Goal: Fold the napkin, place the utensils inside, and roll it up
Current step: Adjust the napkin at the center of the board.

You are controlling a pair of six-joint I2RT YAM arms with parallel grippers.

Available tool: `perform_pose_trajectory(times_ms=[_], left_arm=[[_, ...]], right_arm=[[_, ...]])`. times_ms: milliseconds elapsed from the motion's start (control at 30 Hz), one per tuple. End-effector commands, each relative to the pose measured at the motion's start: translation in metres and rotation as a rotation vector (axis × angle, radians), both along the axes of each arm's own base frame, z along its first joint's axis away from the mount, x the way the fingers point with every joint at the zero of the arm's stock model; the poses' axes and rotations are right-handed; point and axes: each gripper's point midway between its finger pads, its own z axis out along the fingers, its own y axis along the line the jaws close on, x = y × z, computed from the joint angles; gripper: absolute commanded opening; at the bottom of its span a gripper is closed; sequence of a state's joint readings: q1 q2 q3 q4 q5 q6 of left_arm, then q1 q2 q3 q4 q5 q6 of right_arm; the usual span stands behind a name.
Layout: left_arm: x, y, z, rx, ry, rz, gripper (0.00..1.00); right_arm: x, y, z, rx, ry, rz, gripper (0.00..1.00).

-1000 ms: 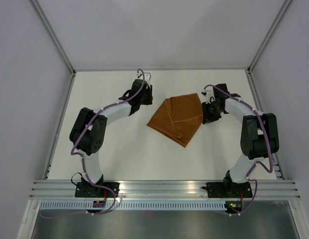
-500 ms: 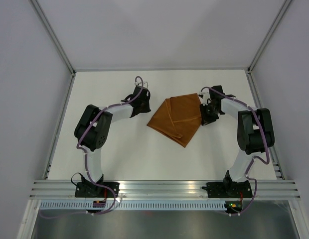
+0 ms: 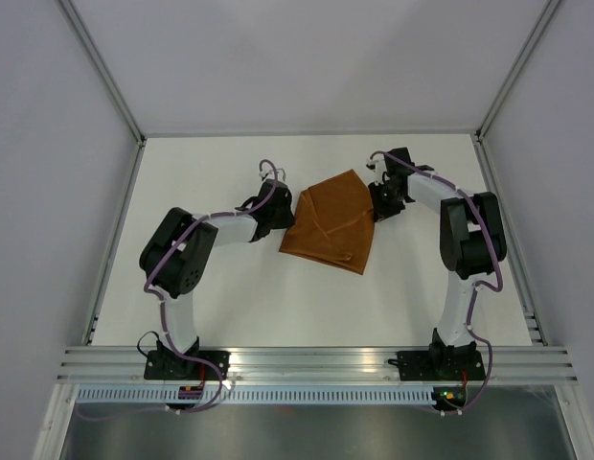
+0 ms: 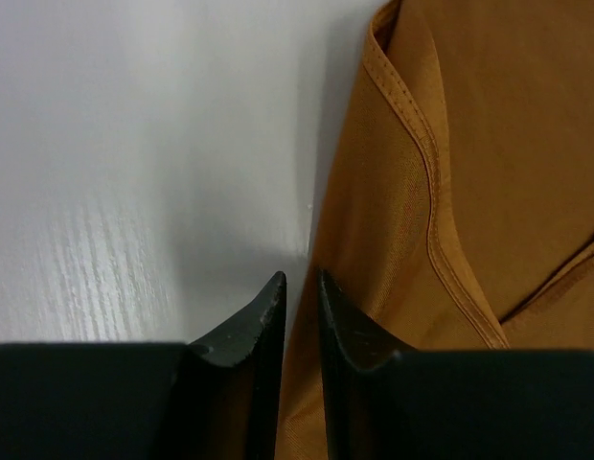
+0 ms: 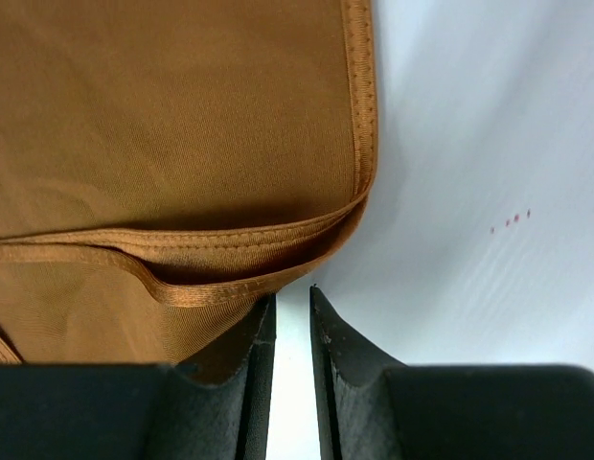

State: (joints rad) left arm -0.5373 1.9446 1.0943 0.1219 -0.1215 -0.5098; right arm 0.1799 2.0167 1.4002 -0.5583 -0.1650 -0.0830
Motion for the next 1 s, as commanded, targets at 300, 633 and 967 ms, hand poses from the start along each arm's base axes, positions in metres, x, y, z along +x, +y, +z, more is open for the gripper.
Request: perform_pose_trajectory(times_ms=[300,633,967], left_arm=[[-0.044,0.006,-0.016,-0.020,0.072,0.051,0.25],[-0.026,0.030,0.029,0.058,-0.039,0.101,0.41],[-0.011,0.024,0.131,0.002,-0.244,0.064,0.47]], right_arm=[[0.011,0.008,-0.017,-0.041,0.030,-0.023,0.27],[0.032,-0.011,0.034,-0.092,-0.114,-0.009,0.33],[0.019,-0.025,0.112,-0.043,-0.359,0.205,0.43]])
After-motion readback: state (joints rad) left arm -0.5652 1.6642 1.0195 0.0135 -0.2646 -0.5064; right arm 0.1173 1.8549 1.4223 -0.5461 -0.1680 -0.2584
